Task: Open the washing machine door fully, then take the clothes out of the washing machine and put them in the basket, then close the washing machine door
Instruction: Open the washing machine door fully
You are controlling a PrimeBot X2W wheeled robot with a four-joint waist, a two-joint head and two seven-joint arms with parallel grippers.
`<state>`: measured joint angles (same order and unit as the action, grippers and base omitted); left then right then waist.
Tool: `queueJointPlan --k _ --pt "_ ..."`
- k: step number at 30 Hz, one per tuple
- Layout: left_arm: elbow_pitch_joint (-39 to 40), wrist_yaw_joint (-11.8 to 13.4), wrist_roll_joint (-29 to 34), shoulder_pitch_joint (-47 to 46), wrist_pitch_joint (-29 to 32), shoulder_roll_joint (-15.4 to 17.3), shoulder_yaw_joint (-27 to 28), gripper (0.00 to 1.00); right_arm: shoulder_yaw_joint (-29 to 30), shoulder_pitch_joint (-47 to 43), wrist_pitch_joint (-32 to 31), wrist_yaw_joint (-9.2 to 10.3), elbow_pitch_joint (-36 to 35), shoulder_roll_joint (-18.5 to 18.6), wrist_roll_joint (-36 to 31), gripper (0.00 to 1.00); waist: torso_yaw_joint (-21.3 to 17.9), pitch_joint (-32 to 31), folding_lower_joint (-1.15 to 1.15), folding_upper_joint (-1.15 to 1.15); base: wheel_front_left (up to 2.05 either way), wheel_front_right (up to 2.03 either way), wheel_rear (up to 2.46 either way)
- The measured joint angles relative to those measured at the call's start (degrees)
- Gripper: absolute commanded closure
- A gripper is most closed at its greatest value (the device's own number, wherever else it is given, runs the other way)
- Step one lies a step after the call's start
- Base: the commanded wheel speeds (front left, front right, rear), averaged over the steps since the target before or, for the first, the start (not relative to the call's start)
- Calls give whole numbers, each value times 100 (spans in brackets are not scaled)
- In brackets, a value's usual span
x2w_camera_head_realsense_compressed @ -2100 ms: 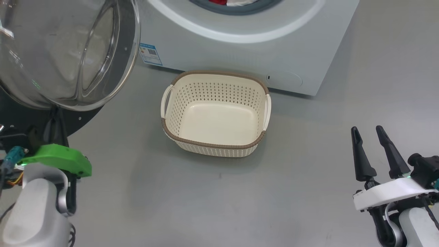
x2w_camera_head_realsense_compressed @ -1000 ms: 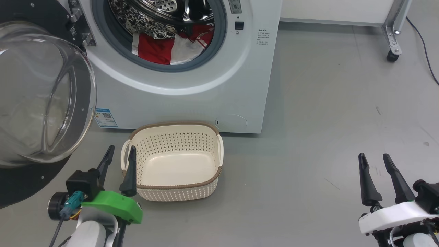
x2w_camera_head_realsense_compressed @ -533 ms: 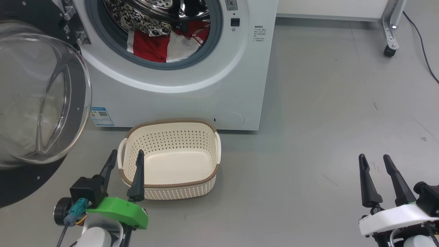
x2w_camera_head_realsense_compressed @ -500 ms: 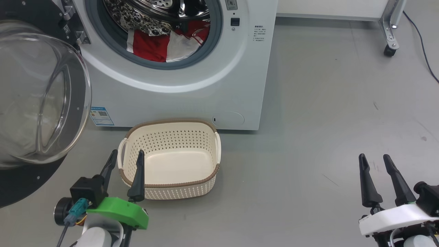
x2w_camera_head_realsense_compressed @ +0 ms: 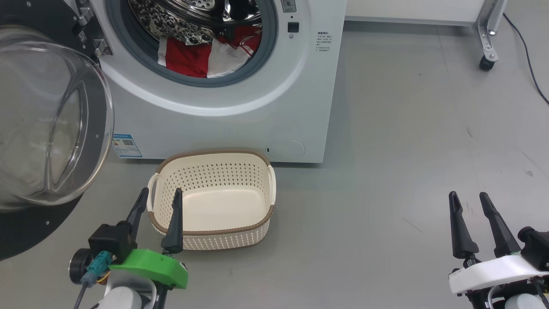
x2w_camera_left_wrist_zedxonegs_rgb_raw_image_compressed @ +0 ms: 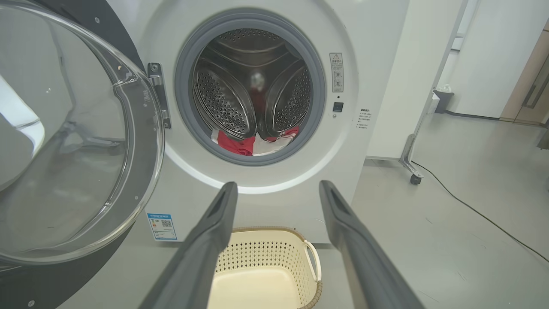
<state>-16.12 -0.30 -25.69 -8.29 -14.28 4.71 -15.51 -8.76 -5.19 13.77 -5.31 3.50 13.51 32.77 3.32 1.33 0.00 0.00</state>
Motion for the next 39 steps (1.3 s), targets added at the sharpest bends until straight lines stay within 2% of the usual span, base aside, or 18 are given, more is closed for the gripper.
queueJointPlan --k 28,35,39 --pt "322 9 -101 136 0 -7 82 0 -8 -8 15 0 -34 -29 -1 0 -28 27 0 0 0 0 0" --pt "430 -91 -454 183 0 -51 85 0 -9 -8 15 -1 -34 -29 -1 0 -26 47 0 0 8 -8 0" --pt "466 -102 -455 205 0 -51 98 0 -15 -8 15 -1 -33 -29 -1 0 -24 53 0 0 29 -29 0"
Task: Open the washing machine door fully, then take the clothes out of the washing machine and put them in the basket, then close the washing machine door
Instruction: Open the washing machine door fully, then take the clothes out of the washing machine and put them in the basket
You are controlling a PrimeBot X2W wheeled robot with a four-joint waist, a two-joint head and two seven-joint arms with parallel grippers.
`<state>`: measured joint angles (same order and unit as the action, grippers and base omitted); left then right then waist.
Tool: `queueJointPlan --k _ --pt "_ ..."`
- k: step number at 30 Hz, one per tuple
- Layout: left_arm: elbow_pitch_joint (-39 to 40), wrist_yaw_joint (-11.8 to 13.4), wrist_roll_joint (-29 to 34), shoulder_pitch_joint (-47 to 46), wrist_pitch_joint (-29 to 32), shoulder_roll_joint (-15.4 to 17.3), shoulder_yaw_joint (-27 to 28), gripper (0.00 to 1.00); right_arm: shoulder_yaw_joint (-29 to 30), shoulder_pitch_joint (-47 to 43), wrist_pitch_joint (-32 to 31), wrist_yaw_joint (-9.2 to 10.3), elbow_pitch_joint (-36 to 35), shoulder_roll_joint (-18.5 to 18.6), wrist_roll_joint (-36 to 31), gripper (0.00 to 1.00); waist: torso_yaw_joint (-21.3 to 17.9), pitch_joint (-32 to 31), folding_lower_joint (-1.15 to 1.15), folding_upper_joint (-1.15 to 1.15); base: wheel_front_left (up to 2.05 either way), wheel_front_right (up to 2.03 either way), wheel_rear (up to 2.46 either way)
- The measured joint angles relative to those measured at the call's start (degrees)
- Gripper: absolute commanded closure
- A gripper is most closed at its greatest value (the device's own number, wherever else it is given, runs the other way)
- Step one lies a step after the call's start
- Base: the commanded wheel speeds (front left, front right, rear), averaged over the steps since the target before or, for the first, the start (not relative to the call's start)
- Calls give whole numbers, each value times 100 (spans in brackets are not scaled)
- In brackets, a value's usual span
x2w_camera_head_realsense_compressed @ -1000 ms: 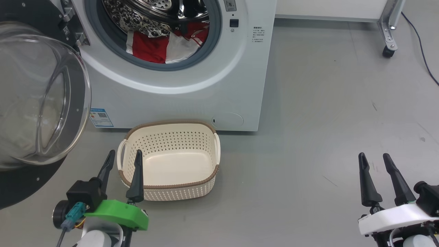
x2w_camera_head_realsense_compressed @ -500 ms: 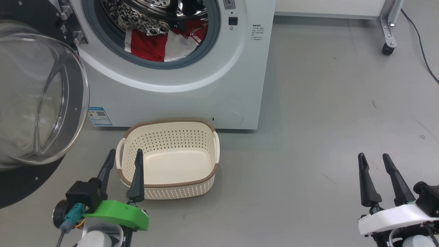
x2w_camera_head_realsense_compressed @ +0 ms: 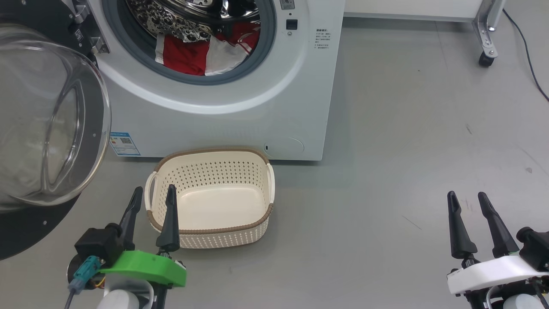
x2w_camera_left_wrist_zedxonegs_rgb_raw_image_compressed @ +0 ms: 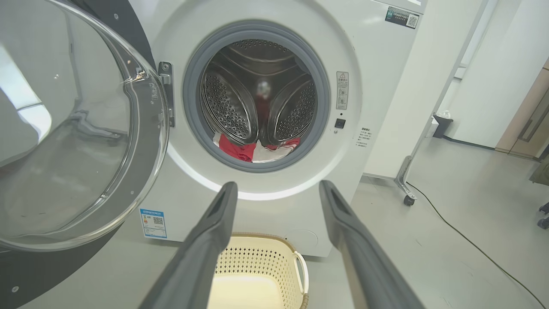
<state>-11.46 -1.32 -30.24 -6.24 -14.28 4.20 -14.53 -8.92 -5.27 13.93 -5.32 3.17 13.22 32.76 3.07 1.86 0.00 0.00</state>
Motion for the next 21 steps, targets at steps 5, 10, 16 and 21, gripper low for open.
queueJointPlan --k 5,10,16,21 --pt "30 -3 -1 10 0 0 21 0 -3 0 0 0 1 0 0 0 0 1 0 0 47 -47 0" --pt "55 -26 -1 16 1 0 24 0 -12 0 0 -1 2 0 1 0 -2 3 0 0 68 -68 0" --pt "81 -27 -1 38 8 3 22 0 -29 0 0 -7 5 0 0 0 5 11 0 0 92 -92 0" --pt "91 -29 -1 41 9 3 12 0 -44 0 0 -7 11 0 0 0 18 18 0 0 116 -116 0"
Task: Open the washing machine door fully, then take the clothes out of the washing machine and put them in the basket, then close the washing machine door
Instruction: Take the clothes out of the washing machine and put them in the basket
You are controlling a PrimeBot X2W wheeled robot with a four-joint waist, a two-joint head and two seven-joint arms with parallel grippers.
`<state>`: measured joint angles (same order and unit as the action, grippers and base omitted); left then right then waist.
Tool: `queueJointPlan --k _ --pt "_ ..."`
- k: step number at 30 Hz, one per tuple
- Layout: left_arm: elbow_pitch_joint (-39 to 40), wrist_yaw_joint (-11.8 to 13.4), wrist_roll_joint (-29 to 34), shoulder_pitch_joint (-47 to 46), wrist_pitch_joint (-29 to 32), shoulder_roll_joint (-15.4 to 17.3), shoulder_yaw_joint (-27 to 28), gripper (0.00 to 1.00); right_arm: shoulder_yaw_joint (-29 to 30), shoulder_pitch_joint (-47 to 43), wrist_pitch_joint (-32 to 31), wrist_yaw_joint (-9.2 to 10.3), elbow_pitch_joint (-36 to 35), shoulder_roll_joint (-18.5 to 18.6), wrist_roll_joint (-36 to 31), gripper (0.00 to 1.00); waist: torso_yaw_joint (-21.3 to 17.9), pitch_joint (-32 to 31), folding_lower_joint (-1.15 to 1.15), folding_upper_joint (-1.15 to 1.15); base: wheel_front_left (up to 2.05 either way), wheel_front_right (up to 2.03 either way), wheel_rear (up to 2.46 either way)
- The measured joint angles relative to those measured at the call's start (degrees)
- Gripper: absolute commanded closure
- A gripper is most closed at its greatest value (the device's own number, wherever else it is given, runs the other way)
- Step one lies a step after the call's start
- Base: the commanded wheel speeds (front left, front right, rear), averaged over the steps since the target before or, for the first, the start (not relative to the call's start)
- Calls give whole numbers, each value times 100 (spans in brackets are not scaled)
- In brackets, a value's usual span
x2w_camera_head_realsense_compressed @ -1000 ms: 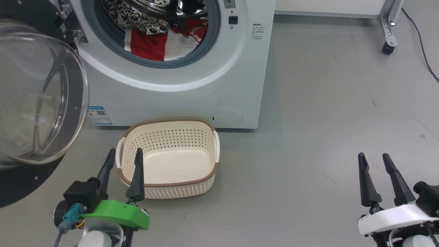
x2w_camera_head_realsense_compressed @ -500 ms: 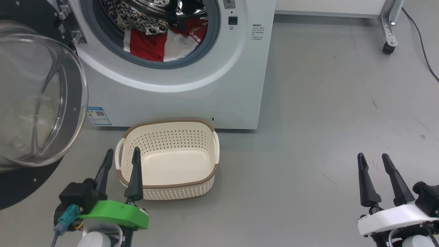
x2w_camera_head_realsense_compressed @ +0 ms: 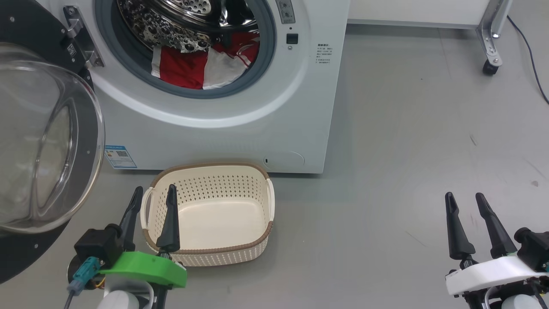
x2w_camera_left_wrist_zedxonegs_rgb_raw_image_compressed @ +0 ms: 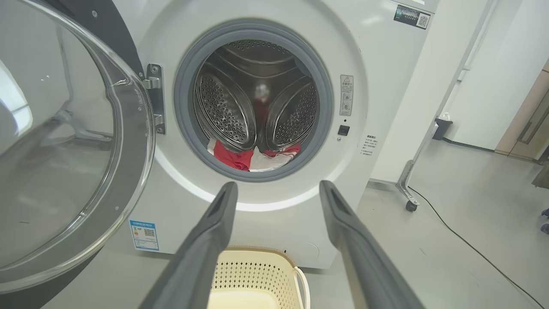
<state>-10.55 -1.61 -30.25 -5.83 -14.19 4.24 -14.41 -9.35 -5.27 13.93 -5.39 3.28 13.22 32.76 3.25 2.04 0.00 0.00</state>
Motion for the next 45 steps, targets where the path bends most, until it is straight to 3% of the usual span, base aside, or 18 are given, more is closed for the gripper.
queueJointPlan --k 24,45 --pt "88 56 37 2 0 40 -43 0 -23 0 1 -1 20 0 0 0 74 21 0 0 132 -132 0" --pt "201 31 26 1 1 38 -42 0 -7 1 1 -1 31 -19 0 0 35 82 0 0 53 -53 0"
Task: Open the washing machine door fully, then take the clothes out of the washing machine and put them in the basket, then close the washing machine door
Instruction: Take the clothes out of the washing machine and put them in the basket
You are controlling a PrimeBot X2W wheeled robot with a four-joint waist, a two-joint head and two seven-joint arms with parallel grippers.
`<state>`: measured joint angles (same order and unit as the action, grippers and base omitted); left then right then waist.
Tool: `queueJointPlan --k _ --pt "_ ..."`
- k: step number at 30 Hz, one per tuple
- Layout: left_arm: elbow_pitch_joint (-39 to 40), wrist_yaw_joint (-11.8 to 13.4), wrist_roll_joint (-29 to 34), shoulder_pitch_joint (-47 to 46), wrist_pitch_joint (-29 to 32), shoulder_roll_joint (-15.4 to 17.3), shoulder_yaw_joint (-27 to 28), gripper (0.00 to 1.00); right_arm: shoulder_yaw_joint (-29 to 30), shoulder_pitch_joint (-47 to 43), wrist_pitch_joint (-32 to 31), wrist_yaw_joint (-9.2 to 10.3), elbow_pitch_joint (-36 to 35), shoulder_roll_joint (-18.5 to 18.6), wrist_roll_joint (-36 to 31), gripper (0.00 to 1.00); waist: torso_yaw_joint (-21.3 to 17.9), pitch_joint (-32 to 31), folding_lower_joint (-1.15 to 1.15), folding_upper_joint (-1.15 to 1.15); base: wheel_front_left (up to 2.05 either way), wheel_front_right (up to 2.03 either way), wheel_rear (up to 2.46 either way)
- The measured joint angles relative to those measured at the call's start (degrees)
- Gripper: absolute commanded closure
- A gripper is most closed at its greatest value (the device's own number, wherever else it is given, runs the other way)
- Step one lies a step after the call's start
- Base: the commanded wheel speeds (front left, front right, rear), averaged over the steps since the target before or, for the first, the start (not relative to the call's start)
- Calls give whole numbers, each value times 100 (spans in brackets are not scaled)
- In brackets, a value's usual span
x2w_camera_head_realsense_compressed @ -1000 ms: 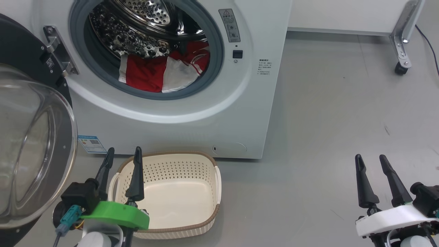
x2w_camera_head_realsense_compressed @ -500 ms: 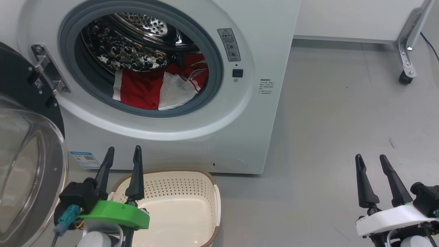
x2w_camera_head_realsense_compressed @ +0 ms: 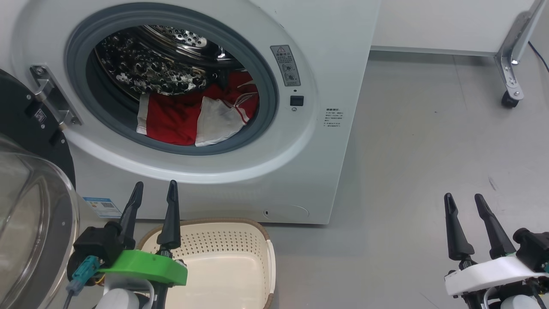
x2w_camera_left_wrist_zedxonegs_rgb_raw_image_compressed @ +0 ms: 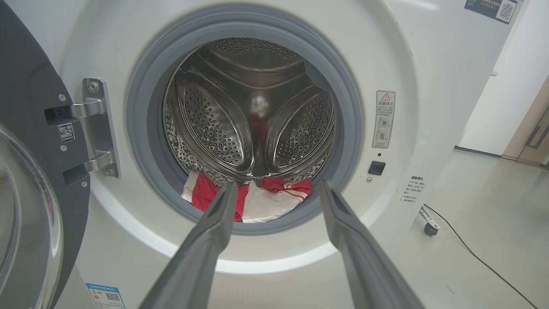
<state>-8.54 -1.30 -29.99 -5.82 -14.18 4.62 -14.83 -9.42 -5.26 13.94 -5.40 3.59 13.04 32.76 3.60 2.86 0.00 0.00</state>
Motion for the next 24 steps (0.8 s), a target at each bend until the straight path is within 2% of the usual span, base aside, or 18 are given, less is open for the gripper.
queueJointPlan --k 24 --pt "-24 0 1 0 0 0 -20 0 4 2 0 0 26 -1 0 0 -18 60 0 0 1 -1 0"
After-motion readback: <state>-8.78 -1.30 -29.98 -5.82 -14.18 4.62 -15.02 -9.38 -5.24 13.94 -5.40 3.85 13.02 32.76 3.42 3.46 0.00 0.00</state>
